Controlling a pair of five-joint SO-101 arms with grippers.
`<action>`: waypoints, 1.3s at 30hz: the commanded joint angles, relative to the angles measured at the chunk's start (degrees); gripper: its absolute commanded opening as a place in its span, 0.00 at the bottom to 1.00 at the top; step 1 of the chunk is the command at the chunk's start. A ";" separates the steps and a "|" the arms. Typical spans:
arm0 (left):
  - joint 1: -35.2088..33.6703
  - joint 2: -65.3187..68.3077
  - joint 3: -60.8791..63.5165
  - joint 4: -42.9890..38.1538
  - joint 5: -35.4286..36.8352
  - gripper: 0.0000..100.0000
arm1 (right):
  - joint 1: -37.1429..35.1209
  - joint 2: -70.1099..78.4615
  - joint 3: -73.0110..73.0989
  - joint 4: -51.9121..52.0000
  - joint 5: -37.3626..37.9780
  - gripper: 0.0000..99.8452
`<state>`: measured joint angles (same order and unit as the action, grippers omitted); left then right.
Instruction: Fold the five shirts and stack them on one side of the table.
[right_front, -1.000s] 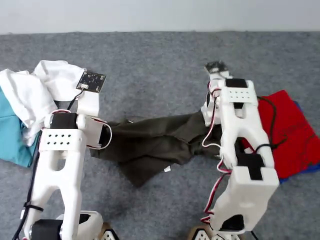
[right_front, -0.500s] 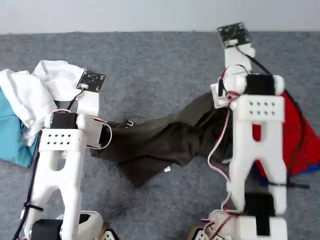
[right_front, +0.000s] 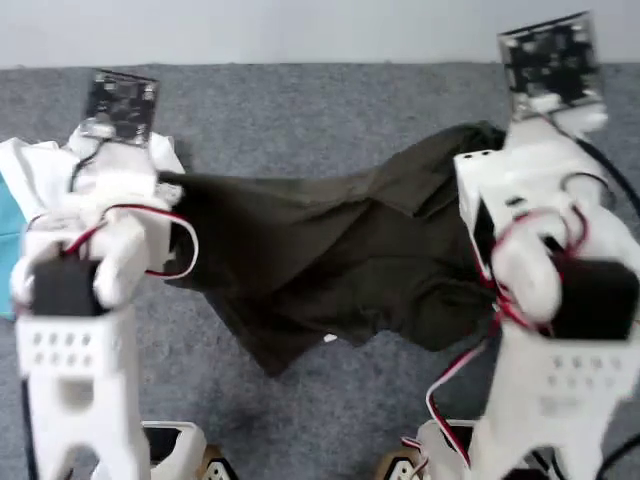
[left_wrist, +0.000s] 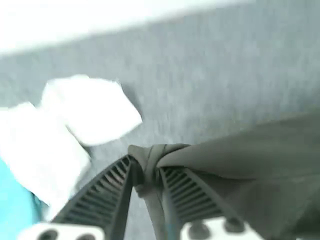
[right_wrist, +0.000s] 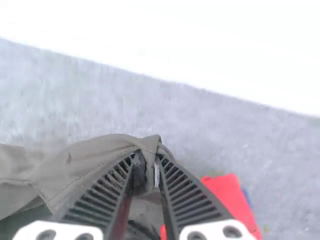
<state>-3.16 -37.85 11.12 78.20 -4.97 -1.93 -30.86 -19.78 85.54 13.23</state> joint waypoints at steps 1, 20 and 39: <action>0.44 -6.68 -4.70 0.09 -0.35 0.01 | 0.22 -1.89 -11.08 3.74 -0.18 0.01; 0.00 -26.81 -6.55 0.18 -0.35 0.01 | 9.10 -1.98 -49.05 16.40 -0.44 0.01; 0.00 -27.69 -3.30 -1.05 -0.70 0.01 | 16.31 -0.75 -44.84 14.64 -0.70 0.01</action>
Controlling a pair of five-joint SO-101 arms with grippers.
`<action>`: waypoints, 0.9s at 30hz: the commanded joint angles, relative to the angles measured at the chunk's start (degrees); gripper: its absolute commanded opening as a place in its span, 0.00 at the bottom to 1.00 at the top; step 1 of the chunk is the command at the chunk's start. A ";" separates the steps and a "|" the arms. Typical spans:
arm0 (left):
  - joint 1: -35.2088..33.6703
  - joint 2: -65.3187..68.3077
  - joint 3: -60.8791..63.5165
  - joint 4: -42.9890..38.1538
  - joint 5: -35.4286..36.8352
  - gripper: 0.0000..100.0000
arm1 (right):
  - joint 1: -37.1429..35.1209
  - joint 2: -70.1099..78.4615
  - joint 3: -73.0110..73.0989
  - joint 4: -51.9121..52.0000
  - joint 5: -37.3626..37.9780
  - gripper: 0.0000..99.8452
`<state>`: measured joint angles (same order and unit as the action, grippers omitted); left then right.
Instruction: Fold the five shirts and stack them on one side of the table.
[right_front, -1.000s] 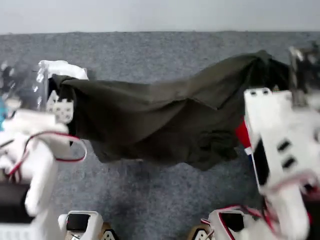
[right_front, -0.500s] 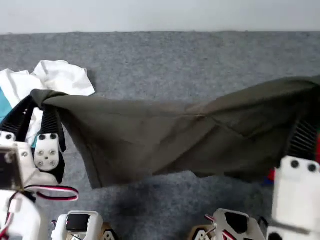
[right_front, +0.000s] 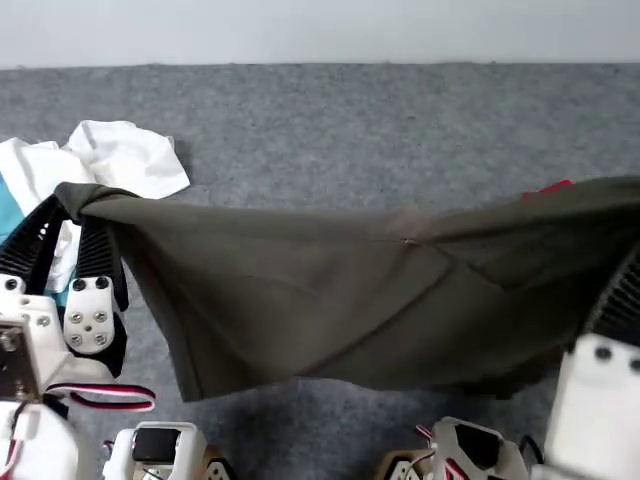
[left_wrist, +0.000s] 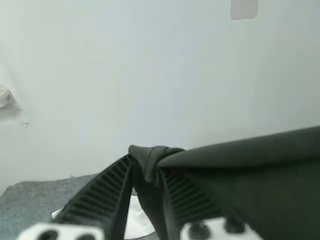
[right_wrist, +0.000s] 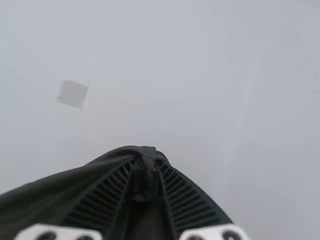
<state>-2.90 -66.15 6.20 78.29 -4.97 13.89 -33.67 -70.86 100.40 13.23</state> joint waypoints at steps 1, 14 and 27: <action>-0.26 0.97 3.03 -1.67 -0.70 0.01 | 0.40 2.42 9.14 -1.10 -0.70 0.01; -0.26 16.18 23.25 -30.95 -0.70 0.01 | -11.91 21.41 35.08 -20.62 -0.18 0.01; -6.59 60.84 2.42 -49.23 -0.44 0.01 | -14.11 50.15 31.82 -50.77 -0.62 0.01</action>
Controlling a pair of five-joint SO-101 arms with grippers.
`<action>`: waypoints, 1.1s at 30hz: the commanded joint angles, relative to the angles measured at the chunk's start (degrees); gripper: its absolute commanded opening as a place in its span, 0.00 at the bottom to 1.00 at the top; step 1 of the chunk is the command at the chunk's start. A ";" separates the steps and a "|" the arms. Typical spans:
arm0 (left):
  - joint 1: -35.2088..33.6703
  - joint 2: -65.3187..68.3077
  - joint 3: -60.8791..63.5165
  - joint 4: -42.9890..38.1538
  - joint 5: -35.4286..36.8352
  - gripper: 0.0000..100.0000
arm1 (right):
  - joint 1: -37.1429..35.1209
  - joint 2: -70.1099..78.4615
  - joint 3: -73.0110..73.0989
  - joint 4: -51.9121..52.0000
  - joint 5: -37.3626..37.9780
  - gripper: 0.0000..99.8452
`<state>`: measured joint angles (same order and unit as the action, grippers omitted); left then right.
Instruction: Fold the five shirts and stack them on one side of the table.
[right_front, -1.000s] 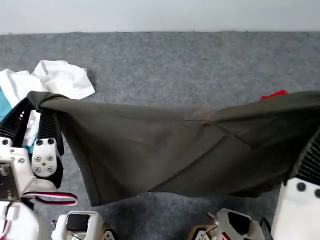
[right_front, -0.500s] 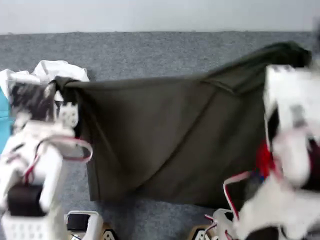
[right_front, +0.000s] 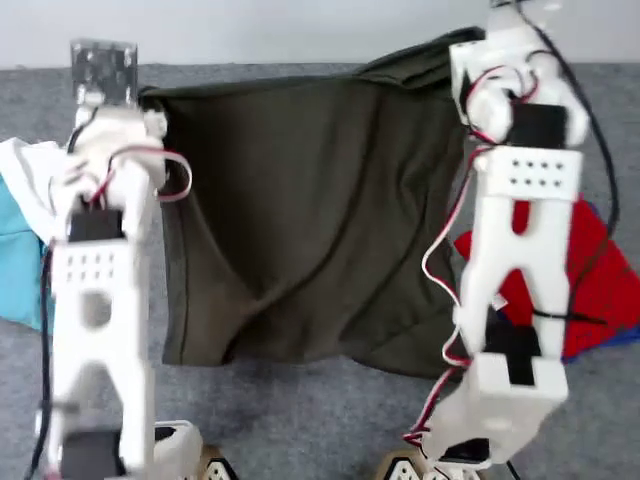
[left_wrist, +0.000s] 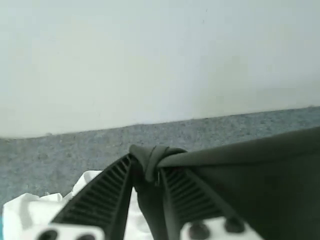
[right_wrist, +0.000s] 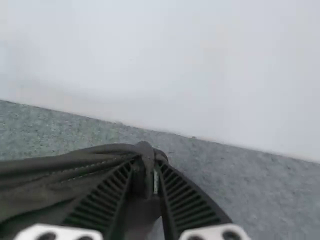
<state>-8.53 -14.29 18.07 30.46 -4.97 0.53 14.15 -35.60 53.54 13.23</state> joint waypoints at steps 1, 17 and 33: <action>-1.05 12.31 -12.70 -1.32 -0.44 0.01 | -1.10 4.18 -5.71 -3.91 -0.53 0.01; -3.34 36.04 -38.99 13.10 -0.70 0.01 | -2.59 33.71 -44.31 14.81 -0.62 0.01; -4.40 36.66 -53.41 69.36 -8.53 0.01 | -2.95 16.13 -31.38 49.63 -0.26 0.01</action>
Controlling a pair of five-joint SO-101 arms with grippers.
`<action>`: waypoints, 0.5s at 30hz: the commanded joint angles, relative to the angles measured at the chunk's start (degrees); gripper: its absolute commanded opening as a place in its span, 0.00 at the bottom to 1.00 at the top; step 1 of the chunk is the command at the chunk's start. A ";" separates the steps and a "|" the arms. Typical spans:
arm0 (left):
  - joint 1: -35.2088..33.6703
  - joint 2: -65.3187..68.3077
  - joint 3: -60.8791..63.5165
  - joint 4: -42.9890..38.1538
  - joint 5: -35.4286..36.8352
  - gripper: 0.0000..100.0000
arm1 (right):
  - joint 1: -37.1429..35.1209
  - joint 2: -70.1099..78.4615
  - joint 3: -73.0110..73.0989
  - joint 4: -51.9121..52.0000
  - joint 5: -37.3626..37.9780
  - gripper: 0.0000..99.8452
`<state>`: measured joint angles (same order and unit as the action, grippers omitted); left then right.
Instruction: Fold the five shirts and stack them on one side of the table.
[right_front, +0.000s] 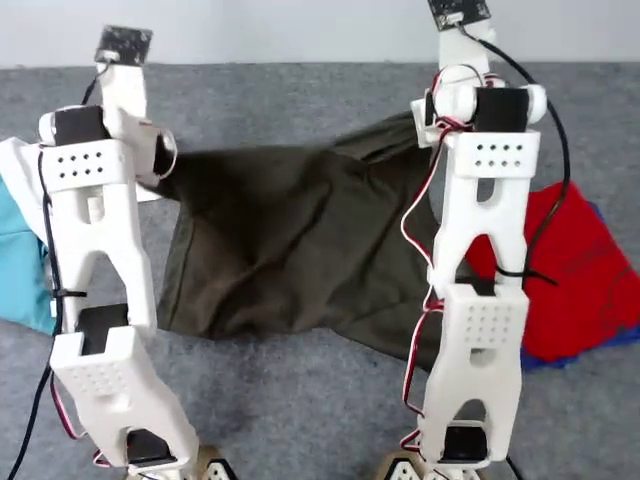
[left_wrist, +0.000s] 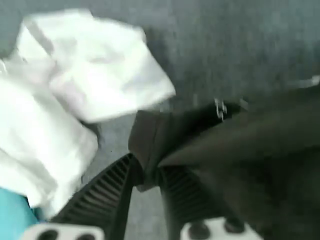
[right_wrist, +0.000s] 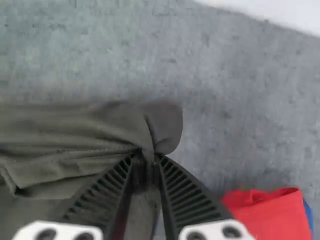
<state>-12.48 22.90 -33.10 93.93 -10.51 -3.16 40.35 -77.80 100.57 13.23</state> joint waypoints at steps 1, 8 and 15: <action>-0.70 -0.53 -2.15 6.77 -3.25 0.01 | 0.75 -13.85 16.44 2.59 -0.18 0.01; -0.62 -1.14 8.13 6.68 -3.69 0.01 | 1.19 -41.36 56.00 2.15 4.57 0.01; -0.44 -5.27 25.80 6.68 -3.87 0.01 | 1.63 -54.73 78.33 -2.51 7.03 0.01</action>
<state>-12.66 22.55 -13.23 98.95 -13.32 -2.81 -8.53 -5.89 99.78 19.38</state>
